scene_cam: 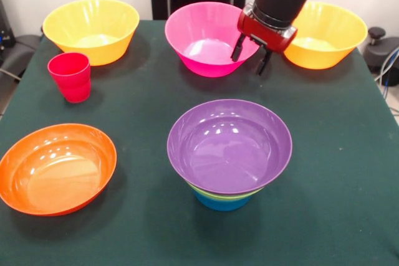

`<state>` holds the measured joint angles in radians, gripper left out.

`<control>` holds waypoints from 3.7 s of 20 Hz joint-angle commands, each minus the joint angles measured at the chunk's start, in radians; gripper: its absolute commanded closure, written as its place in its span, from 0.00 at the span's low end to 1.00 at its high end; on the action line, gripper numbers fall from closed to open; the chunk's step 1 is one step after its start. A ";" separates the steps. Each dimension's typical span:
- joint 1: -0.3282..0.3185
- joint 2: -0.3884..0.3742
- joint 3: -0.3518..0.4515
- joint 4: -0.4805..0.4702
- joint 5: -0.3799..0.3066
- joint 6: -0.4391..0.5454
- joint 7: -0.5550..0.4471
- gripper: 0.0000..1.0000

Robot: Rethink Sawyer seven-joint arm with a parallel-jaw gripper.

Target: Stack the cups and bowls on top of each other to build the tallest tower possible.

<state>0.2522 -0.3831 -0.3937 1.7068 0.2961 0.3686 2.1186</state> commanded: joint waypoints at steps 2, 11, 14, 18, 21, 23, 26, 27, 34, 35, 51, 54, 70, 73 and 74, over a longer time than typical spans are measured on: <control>0.001 0.050 0.082 0.015 0.033 -0.040 0.201 0.00; 0.015 0.010 0.068 0.077 0.007 -0.001 0.175 0.00; 0.013 -0.015 0.067 0.109 -0.002 -0.003 0.166 0.00; 0.019 -0.025 0.073 0.146 -0.005 -0.028 0.169 0.00; 0.039 -0.036 0.080 0.187 -0.004 -0.063 0.184 0.00; 0.042 -0.028 0.083 0.191 -0.002 -0.079 0.187 0.00; 0.024 -0.013 0.086 0.179 -0.003 -0.092 0.173 0.00; 0.021 -0.011 0.090 0.186 -0.003 -0.105 0.171 0.00; -0.016 0.019 0.108 0.174 -0.008 -0.156 0.150 0.00; -0.021 0.024 0.112 0.177 -0.011 -0.173 0.149 0.00; -0.048 0.084 0.149 0.191 -0.012 -0.303 0.153 0.00; -0.054 0.091 0.158 0.194 -0.012 -0.319 0.153 0.00; -0.057 0.077 0.184 0.212 0.023 -0.294 0.179 0.00; -0.035 0.073 0.172 0.196 0.045 -0.249 0.187 0.00; -0.030 0.072 0.169 0.192 0.050 -0.238 0.190 0.00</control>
<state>0.2200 -0.3278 -0.3502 1.8790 0.3069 0.0812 2.1186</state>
